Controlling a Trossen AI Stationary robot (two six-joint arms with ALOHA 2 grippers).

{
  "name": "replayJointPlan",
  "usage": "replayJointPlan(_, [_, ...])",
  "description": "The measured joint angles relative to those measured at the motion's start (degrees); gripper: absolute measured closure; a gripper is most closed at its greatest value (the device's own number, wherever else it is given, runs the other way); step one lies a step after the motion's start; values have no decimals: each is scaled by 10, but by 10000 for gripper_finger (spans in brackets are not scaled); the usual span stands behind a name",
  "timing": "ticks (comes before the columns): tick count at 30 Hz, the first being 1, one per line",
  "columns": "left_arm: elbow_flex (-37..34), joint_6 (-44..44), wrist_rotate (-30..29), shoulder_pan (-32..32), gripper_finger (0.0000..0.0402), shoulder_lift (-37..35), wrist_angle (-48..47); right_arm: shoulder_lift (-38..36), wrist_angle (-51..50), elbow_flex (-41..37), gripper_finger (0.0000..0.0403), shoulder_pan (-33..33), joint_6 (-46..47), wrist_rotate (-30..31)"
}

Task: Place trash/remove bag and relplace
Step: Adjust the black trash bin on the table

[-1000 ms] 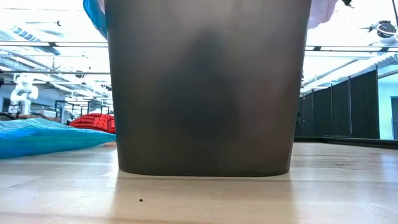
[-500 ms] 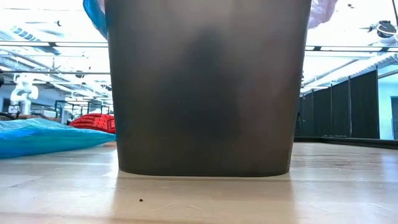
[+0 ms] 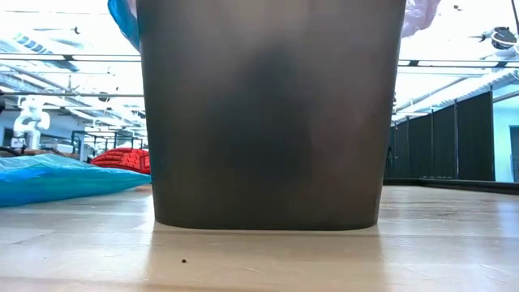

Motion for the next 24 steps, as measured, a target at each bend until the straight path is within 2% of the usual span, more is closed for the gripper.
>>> replayJointPlan(3, [0,-31,20,-33,402,0,-58,-2,-88,46,214,2,-13,1])
replayJointPlan(5, [0,-56,22,-61,402,0,-88,-3,-159,81,226,6,-52,15])
replayJointPlan(7, [-5,-80,24,-91,402,2,-94,-3,-235,119,256,15,-91,49])
replayJointPlan(13, [-74,-173,49,-156,402,11,-80,-3,-409,205,386,34,-147,150])
replayJointPlan(15, [-107,-193,49,-163,402,23,-43,-4,-441,221,392,37,-150,172])
replayJointPlan(18, [-151,-175,62,-167,402,45,91,-4,-481,229,392,37,-143,185])
replayJointPlan(24, [-164,-100,86,-151,402,125,287,-6,-504,230,401,31,-137,188])
